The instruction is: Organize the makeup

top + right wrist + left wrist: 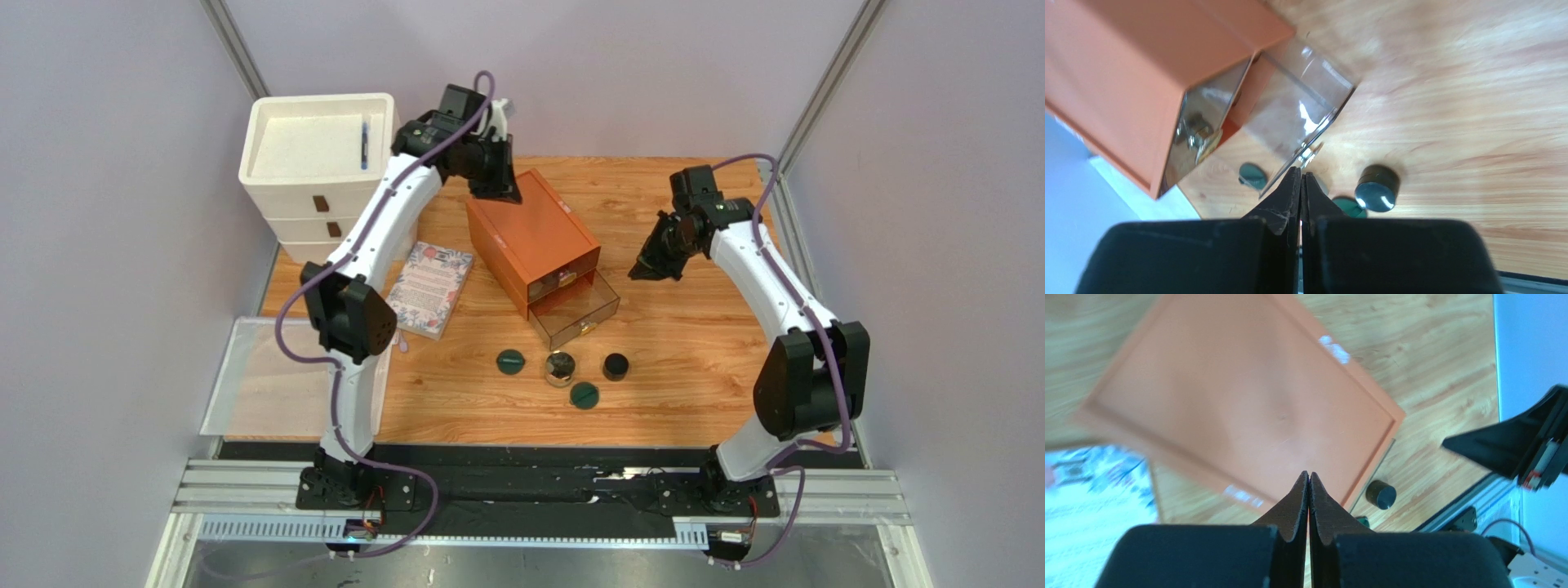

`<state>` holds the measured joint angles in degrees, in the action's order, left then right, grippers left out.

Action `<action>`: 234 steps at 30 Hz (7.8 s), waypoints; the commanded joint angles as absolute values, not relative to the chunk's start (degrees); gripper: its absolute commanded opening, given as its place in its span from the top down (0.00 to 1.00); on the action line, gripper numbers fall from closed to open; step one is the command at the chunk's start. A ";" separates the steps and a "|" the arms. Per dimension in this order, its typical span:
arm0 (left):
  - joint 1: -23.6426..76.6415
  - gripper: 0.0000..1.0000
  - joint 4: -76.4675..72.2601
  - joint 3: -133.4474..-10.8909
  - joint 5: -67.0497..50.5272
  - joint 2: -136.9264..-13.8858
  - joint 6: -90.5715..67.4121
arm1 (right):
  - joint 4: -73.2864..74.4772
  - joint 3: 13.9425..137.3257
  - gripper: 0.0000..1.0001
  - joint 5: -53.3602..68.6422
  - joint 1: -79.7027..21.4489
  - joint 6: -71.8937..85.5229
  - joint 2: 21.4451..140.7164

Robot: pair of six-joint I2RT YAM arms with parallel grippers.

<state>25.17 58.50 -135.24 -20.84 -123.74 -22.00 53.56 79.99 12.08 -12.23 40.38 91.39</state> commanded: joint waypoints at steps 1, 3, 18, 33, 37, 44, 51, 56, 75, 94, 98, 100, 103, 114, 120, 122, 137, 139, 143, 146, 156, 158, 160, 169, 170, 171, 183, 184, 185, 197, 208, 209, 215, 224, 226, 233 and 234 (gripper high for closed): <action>20.66 1.00 60.29 -127.56 -14.87 -113.40 -26.01 | 54.23 88.49 1.00 6.59 -8.79 35.95 97.98; 20.04 1.00 60.12 -123.86 -14.15 -111.10 -26.63 | 54.14 92.18 1.00 7.20 -7.74 35.60 103.32; 19.69 1.00 54.40 -109.32 -19.77 -116.53 -33.49 | 54.32 109.08 1.00 20.64 -8.96 35.68 123.66; 20.92 1.00 54.58 -128.83 -26.19 -132.09 -34.98 | 49.31 106.70 1.00 26.28 -12.92 36.65 122.96; 21.00 1.00 54.49 -131.65 -27.33 -134.12 -35.25 | 49.66 105.82 1.00 24.88 -12.83 36.65 122.35; 20.92 1.00 55.11 -134.12 -26.38 -133.52 -34.63 | 50.62 102.49 1.00 16.36 -11.78 35.52 117.96; 17.76 1.00 55.81 -131.75 -17.93 -124.81 -35.86 | 54.49 98.63 0.98 8.70 -10.90 27.53 108.13; 17.14 1.00 53.97 -135.26 -22.39 -122.17 -34.28 | 56.77 92.12 0.62 10.37 -11.95 20.93 99.87; 24.34 1.00 51.15 -132.45 -33.04 -129.81 -37.44 | 58.45 69.26 0.33 8.00 -27.42 13.89 96.15; 25.14 1.00 51.42 -131.04 -33.40 -132.10 -37.97 | 51.24 63.11 0.44 1.49 -29.53 20.13 102.04; 25.22 1.00 51.50 -130.96 -33.40 -132.19 -37.88 | 50.28 62.75 0.84 1.67 -29.44 20.83 102.39; 25.22 1.00 51.59 -130.87 -33.40 -132.27 -37.79 | 50.01 62.58 0.98 1.93 -29.44 21.00 102.57; 25.22 1.00 51.68 -130.78 -33.31 -132.36 -37.71 | 51.15 62.23 1.00 0.62 -29.44 21.53 101.61; 25.22 1.00 53.26 -132.62 -33.31 -134.21 -37.35 | 58.27 67.75 1.00 -4.13 -29.44 20.40 89.66; 25.31 1.00 53.61 -133.59 -33.31 -134.65 -37.53 | 54.06 73.29 1.00 1.04 -29.36 19.68 87.27; 25.22 1.00 53.70 -133.68 -33.31 -134.74 -37.62 | 52.30 76.19 1.00 2.11 -29.44 20.13 88.85; 24.52 1.00 54.14 -134.12 -33.05 -134.74 -37.53 | 53.09 91.32 0.81 3.87 -29.44 20.13 105.56; 24.43 1.00 54.32 -134.21 -33.05 -134.65 -37.44 | 53.26 91.32 0.68 3.43 -29.62 20.21 105.47; 24.26 1.00 54.23 -134.21 -33.05 -134.65 -37.44 | 53.52 91.41 0.49 2.55 -29.62 19.95 104.94; 24.17 1.00 54.14 -134.30 -33.31 -134.82 -37.62 | 53.79 91.49 0.44 1.94 -29.53 19.86 104.24; 23.91 1.00 54.23 -134.56 -33.57 -134.65 -37.44 | 54.67 90.62 0.36 1.31 -29.88 18.99 100.21; 23.82 1.00 54.32 -134.56 -33.66 -134.56 -37.35 | 54.76 89.83 0.35 2.54 -30.93 16.97 99.06; 23.82 1.00 54.49 -134.47 -33.57 -134.47 -37.35 | 55.28 88.78 0.35 4.04 -32.86 14.08 97.39; 23.64 1.00 54.75 -134.82 -33.75 -134.39 -37.18 | 57.48 80.16 0.15 3.34 -44.55 8.70 94.48; 23.56 1.00 55.02 -134.74 -33.75 -134.30 -36.92 | 58.00 78.68 0.15 3.34 -45.00 9.14 94.83; 23.55 1.00 55.11 -134.65 -33.49 -134.21 -36.91 | 58.09 77.71 0.15 3.77 -45.35 9.23 95.18; 23.55 1.00 54.93 -131.49 -33.66 -132.80 -36.04 | 49.14 72.42 0.15 2.99 -47.02 11.42 101.15; 23.55 1.00 55.02 -131.48 -33.66 -132.72 -35.86 | 48.78 73.38 0.15 2.99 -47.11 11.34 101.77; 23.55 1.00 55.02 -131.14 -33.49 -132.63 -35.86 | 48.69 74.00 0.16 2.64 -47.11 11.42 103.43; 23.47 1.00 54.76 -130.34 -33.05 -132.01 -35.33 | 50.89 79.55 1.00 1.32 -47.11 10.63 108.64; 23.12 1.00 54.49 -130.87 -33.40 -132.45 -36.03 | 53.09 79.97 1.00 0.09 -46.76 9.49 95.20; 23.12 1.00 54.32 -130.96 -33.40 -132.45 -36.04 | 52.91 80.76 1.00 0.09 -46.06 9.67 94.58; 23.12 1.00 54.40 -131.57 -33.05 -132.63 -35.95 | 51.50 88.58 1.00 -2.20 -42.02 11.60 95.96; 23.03 1.00 54.84 -132.01 -33.40 -133.07 -35.60 | 55.71 100.00 0.99 -5.01 -40.78 12.12 108.54; 22.94 1.00 54.76 -132.01 -33.31 -132.98 -35.51 | 56.51 101.07 0.89 -4.14 -40.61 12.48 110.38; 22.59 1.00 54.76 -132.19 -33.49 -133.07 -35.42 | 56.78 101.51 0.34 -4.65 -40.69 13.18 110.22; 22.59 1.00 54.76 -132.27 -33.49 -133.07 -35.42 | 56.86 101.51 0.32 -4.83 -40.61 13.10 109.95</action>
<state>22.96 52.66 -131.63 -35.77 -133.80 -36.95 57.54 98.21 -3.60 -40.47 12.53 112.20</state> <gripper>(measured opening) 0.000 0.638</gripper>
